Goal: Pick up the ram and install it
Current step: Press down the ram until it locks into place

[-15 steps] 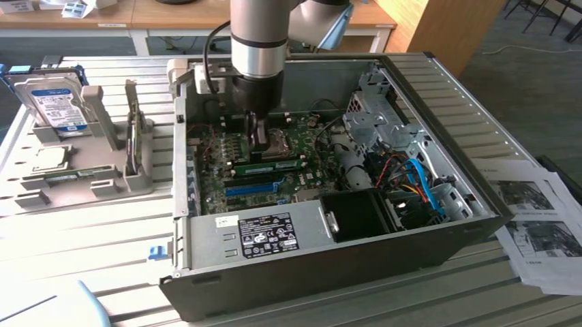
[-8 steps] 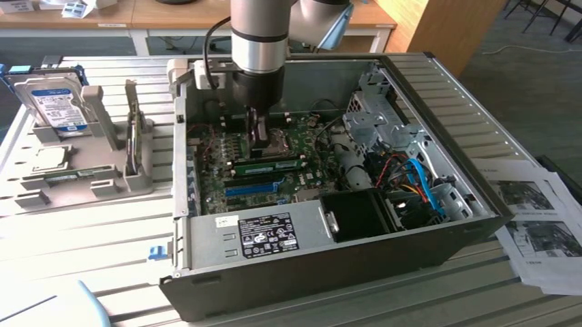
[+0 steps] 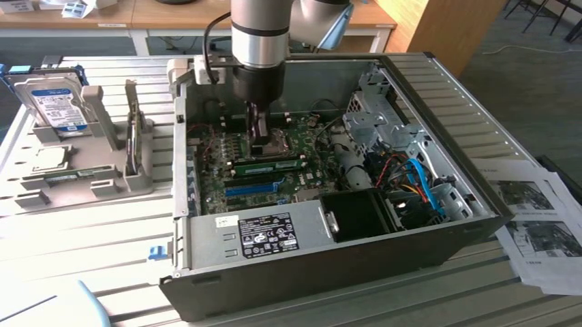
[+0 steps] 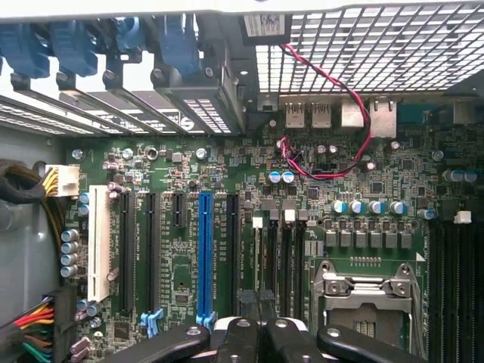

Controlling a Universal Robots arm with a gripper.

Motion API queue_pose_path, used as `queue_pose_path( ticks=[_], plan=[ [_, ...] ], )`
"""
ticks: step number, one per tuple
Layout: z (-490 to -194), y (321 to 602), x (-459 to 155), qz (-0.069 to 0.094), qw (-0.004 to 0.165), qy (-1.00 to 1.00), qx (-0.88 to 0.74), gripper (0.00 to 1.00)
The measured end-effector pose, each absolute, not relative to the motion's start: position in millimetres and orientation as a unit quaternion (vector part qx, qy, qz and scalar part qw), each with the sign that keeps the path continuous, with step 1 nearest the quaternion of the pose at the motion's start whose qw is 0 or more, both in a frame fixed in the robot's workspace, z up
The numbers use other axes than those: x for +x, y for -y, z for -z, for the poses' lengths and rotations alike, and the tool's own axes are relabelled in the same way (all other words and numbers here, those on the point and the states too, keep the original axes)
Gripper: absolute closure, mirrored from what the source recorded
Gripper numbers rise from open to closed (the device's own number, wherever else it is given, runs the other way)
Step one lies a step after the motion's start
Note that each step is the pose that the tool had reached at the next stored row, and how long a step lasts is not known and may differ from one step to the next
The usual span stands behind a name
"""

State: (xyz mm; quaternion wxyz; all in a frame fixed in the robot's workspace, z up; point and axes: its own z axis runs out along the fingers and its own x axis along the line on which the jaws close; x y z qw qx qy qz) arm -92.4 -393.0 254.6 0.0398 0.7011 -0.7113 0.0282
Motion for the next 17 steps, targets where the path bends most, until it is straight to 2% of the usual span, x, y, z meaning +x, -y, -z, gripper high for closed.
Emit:
queue_pose_path(
  ticks=[17],
  plan=[
    [-278,393,-91,-0.028,0.040,0.711,0.701,0.91]
  ],
)
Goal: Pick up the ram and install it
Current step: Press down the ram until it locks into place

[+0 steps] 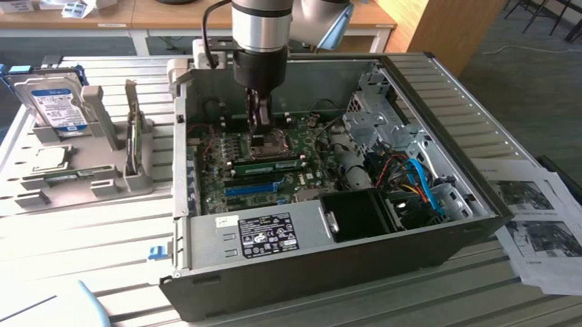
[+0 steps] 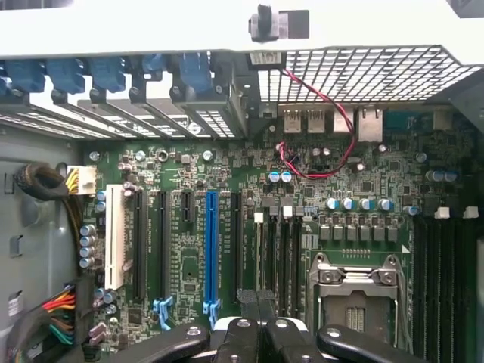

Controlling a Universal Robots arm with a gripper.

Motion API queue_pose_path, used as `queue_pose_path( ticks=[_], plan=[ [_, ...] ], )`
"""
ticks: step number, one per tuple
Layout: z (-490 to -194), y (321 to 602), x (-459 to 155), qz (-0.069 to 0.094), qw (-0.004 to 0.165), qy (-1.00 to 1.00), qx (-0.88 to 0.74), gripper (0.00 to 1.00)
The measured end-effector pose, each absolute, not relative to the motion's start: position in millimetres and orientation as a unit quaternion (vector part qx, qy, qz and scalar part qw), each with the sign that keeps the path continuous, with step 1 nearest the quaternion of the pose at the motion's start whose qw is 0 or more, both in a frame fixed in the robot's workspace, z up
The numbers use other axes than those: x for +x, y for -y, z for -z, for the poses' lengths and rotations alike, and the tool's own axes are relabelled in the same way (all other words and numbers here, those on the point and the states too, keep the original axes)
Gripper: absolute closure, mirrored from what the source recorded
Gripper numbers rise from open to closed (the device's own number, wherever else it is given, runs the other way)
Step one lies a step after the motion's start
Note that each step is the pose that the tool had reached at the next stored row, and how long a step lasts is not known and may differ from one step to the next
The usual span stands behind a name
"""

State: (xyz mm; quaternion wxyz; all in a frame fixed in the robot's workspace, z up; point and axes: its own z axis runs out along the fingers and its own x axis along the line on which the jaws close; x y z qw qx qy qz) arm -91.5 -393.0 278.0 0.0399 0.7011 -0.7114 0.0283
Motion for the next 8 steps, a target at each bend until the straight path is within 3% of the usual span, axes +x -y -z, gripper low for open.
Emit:
queue_pose_path(
  ticks=[8],
  plan=[
    [-284.2,393.0,-91.5,-0.028,0.039,0.711,0.701,0.91]
  ],
)
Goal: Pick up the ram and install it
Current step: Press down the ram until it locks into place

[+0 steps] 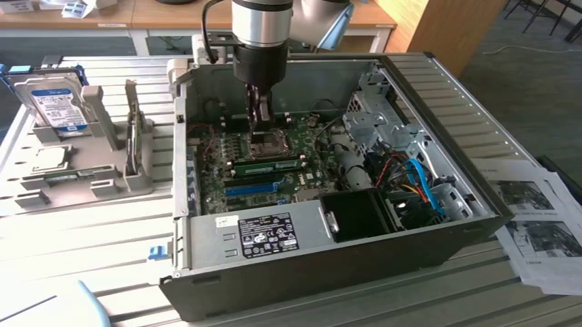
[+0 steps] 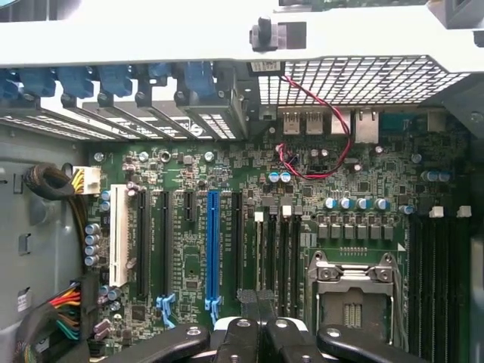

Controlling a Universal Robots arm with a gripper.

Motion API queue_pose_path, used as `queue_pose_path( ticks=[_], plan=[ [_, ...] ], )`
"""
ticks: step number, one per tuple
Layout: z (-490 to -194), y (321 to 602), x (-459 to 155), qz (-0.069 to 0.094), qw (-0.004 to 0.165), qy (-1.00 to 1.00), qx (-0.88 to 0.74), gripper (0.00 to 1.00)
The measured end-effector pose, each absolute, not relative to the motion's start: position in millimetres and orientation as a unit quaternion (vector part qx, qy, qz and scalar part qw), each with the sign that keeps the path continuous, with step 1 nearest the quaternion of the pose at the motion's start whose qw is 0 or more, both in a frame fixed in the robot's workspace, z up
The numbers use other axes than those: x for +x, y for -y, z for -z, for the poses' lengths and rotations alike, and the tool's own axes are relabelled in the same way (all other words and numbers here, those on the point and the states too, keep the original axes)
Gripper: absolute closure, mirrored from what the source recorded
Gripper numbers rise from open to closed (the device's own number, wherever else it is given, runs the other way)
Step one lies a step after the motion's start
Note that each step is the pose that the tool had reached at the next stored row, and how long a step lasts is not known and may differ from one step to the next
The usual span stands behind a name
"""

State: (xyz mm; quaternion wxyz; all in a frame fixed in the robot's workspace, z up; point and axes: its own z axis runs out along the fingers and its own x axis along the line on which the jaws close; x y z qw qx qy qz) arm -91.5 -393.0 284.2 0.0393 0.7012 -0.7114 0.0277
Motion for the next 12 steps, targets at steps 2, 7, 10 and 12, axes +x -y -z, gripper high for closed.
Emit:
queue_pose_path(
  ticks=[2,7,10,12],
  plan=[
    [-284.3,393.0,-91.5,-0.027,0.039,0.711,0.701,0.91],
    [-285.0,393.0,-91.5,-0.026,0.037,0.711,0.701,0.91],
    [-287.6,393.0,-91.5,-0.026,0.037,0.711,0.701,0.91],
    [-289.9,393.0,-91.5,-0.026,0.037,0.711,0.701,0.91]
  ],
)
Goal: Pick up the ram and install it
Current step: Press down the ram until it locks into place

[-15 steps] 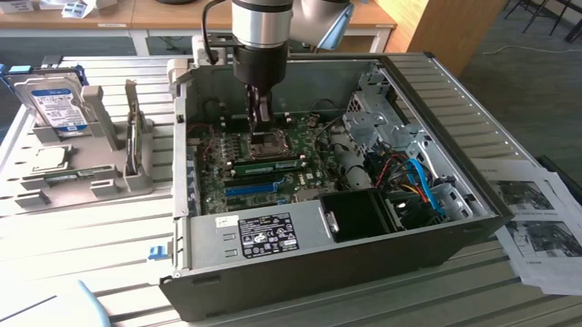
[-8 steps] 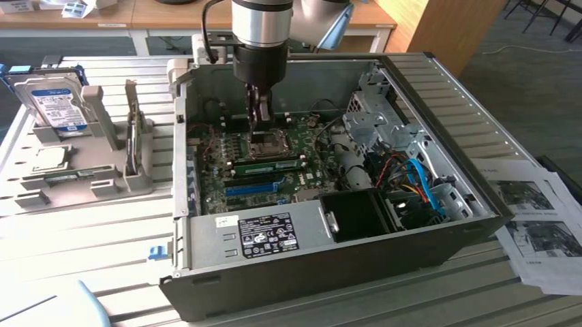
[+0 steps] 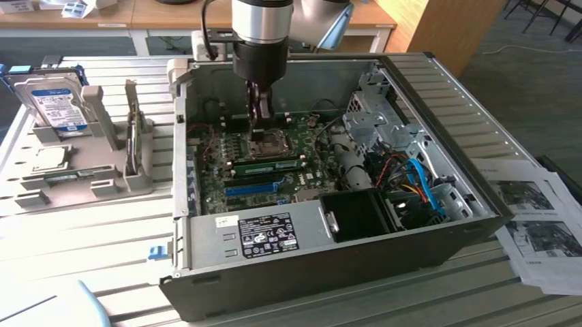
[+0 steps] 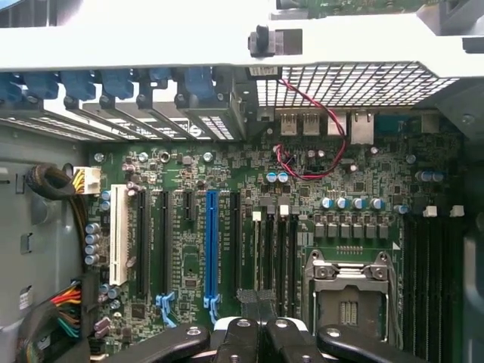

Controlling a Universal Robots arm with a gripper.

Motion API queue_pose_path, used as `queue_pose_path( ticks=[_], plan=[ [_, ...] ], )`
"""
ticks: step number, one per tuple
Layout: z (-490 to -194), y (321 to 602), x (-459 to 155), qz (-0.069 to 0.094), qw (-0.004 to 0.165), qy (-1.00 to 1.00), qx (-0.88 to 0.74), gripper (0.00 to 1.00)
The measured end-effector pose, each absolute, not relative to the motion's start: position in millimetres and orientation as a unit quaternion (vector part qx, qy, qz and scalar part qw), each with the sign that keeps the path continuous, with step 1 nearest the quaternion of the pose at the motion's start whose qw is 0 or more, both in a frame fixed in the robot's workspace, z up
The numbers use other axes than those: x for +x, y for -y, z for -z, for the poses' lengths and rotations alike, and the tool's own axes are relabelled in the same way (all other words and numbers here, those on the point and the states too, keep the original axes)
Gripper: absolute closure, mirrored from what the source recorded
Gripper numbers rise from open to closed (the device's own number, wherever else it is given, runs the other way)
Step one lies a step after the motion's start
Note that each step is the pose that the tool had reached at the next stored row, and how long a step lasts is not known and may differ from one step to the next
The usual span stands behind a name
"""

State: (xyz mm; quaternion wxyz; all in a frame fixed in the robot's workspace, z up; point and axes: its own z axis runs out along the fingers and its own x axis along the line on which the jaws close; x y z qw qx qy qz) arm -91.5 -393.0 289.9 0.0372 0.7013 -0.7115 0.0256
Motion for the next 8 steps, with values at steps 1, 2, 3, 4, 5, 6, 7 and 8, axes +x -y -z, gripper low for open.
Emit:
queue_pose_path(
  ticks=[1,2,3,4,5,6,7,8],
  plan=[
    [-291,393,-91,-0.026,0.037,0.711,0.701,0.91],
    [-293,393,-91,-0.026,0.037,0.711,0.701,0.91],
    [-294,393,-91,-0.026,0.037,0.711,0.701,0.91],
    [-295,393,-91,-0.026,0.037,0.711,0.701,0.91],
    [-297,393,-91,-0.026,0.037,0.711,0.701,0.91],
    [-299,393,-91,-0.026,0.037,0.711,0.701,0.91],
    [-300,393,-91,-0.026,0.037,0.711,0.701,0.91],
    [-302,393,-91,-0.026,0.037,0.711,0.701,0.91]
  ],
)
